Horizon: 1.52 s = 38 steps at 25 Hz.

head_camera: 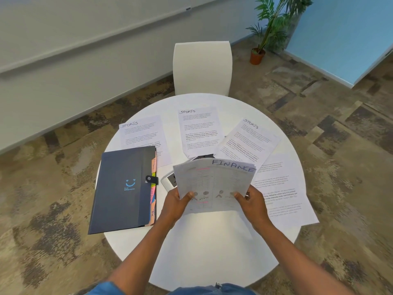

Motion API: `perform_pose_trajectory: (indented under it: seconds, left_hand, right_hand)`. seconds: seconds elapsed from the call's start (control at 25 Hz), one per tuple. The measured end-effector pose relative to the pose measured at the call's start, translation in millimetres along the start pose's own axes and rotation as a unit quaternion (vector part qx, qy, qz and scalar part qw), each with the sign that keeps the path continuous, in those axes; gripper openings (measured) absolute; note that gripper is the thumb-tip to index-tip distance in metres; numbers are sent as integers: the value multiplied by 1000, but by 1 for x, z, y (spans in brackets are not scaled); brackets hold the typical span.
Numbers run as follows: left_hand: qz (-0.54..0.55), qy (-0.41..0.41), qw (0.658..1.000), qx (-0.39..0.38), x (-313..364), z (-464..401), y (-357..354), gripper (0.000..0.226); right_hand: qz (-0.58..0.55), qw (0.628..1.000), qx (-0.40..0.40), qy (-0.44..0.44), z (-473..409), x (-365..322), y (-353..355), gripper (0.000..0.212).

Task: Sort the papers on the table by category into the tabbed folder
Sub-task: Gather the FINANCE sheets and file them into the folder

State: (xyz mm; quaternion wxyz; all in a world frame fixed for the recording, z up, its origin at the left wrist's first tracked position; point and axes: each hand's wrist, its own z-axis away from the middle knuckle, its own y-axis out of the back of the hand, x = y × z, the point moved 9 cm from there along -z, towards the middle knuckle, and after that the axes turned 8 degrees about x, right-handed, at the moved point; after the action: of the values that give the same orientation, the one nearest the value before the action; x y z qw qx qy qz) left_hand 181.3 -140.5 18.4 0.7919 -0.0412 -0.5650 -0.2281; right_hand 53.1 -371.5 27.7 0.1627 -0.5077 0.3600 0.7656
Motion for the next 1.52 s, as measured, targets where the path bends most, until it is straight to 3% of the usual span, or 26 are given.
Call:
perform_pose_trajectory:
  seconds: [0.12, 0.48, 0.56, 0.92, 1.04, 1.2, 1.36, 1.44, 1.52]
  left_hand:
    - [-5, -7, 1000, 28, 0, -2, 3, 20]
    - [-27, 6, 996, 87, -8, -4, 8, 35]
    - [-44, 11, 995, 88, -11, -6, 10, 40]
    - [-91, -5, 993, 68, -11, -5, 27, 20]
    - [-97, 26, 994, 39, -22, -8, 39, 19]
    - [-14, 119, 993, 3, -43, -4, 55, 14]
    - [9, 150, 989, -6, -56, -1, 69, 10]
    - [4, 148, 989, 18, -62, -5, 78, 13]
    - [-55, 111, 987, 100, -61, -10, 100, 21]
  right_hand:
    - [-10, 999, 35, -1, 0, 2, 4, 22]
    - [20, 998, 63, -12, -2, 13, 1, 21]
    - [15, 998, 57, -6, 2, 6, -1, 15]
    - [18, 1000, 16, 1, 11, -7, -16, 20]
    - [17, 999, -14, -32, 12, -6, -23, 15]
    - [-14, 994, -69, -82, 19, 2, -37, 12]
    - [-46, 987, -105, -109, 22, -2, -52, 13]
    - [-50, 987, -101, -113, 20, -2, -56, 13]
    - [-50, 988, -86, -120, 19, 3, -55, 12]
